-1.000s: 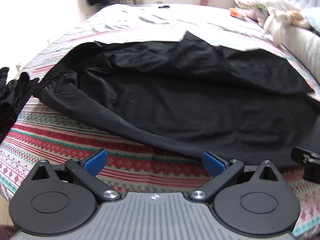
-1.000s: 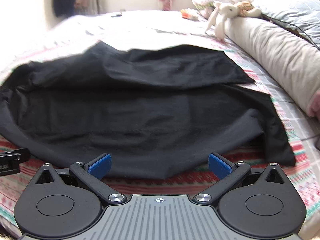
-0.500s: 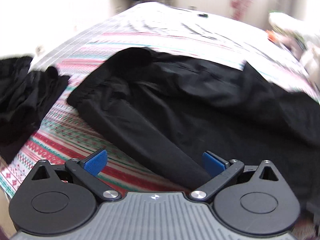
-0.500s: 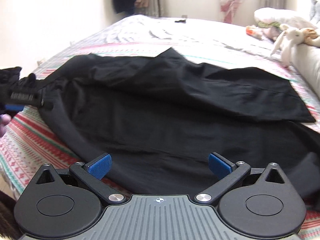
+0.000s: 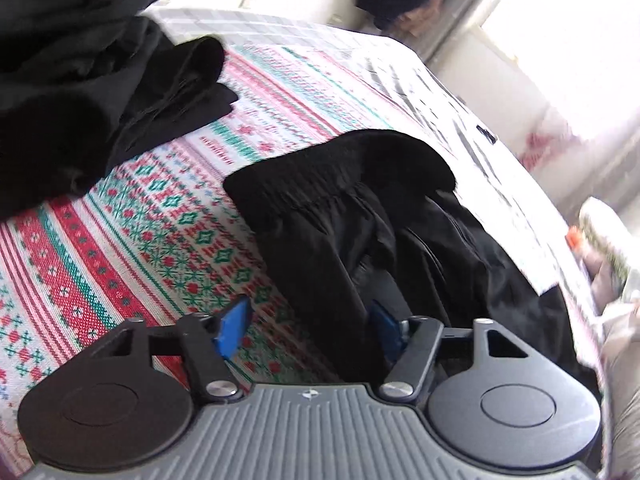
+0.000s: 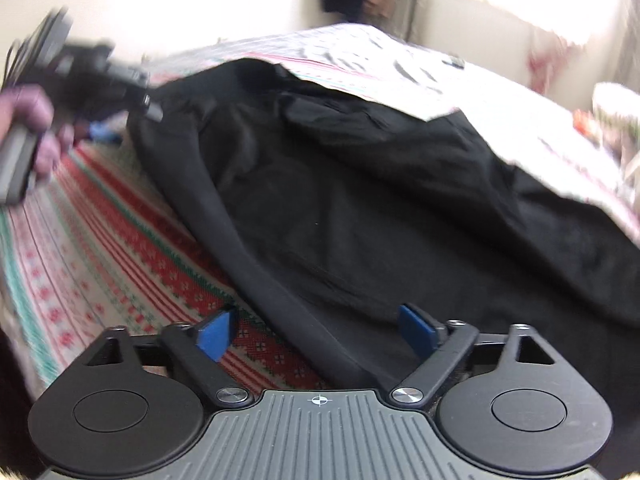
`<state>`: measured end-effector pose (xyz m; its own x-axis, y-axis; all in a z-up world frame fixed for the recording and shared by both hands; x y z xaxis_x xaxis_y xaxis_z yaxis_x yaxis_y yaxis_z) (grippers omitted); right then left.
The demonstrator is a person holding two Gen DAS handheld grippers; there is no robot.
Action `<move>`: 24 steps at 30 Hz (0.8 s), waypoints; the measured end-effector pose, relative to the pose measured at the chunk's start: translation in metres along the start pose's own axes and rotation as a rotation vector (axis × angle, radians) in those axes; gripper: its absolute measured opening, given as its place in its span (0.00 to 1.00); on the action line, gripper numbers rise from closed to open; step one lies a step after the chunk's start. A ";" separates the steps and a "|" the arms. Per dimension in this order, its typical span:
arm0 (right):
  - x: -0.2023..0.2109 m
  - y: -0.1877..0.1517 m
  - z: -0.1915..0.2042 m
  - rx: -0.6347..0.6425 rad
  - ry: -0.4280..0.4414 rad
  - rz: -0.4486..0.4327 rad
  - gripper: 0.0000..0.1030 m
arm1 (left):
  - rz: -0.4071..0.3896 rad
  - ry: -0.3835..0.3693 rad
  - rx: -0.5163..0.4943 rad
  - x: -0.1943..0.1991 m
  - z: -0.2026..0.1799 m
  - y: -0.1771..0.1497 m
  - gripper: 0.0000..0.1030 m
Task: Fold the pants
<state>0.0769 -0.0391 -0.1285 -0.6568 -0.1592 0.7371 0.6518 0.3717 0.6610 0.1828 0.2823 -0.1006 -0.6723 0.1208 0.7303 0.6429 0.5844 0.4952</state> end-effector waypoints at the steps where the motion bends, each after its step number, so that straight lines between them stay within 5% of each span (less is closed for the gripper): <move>1: -0.005 -0.001 0.004 0.037 -0.037 0.000 0.65 | -0.002 -0.023 0.032 -0.002 0.006 0.002 0.78; 3: -0.013 -0.005 0.010 0.084 -0.094 0.009 0.45 | -0.028 -0.058 0.071 -0.003 0.011 0.007 0.72; 5: -0.015 -0.007 0.012 0.109 -0.122 -0.019 0.29 | -0.038 -0.089 0.084 -0.005 0.011 0.013 0.47; 8: -0.015 -0.008 0.020 0.174 -0.172 -0.019 0.09 | -0.069 -0.097 0.074 0.000 0.010 0.020 0.31; 16: -0.001 -0.014 0.034 0.225 -0.197 -0.014 0.03 | -0.094 -0.002 -0.032 0.034 0.011 0.020 0.29; 24: 0.033 -0.027 0.059 0.220 -0.109 0.007 0.02 | -0.058 0.066 -0.041 0.069 0.052 0.001 0.29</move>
<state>0.0152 -0.0007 -0.1302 -0.6973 -0.0608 0.7142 0.5658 0.5650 0.6006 0.1173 0.3332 -0.0742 -0.6844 0.0339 0.7283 0.6189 0.5551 0.5557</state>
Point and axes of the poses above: each gripper's, at about its wrist camera, not at the fingertips, and x roughly against the way its jaws point, z to its left, y to its top, the point moved 7 cm from there along -x, roughly the way its jaws point, and after that the axes turned 4 degrees about z, right-handed, at the moved point
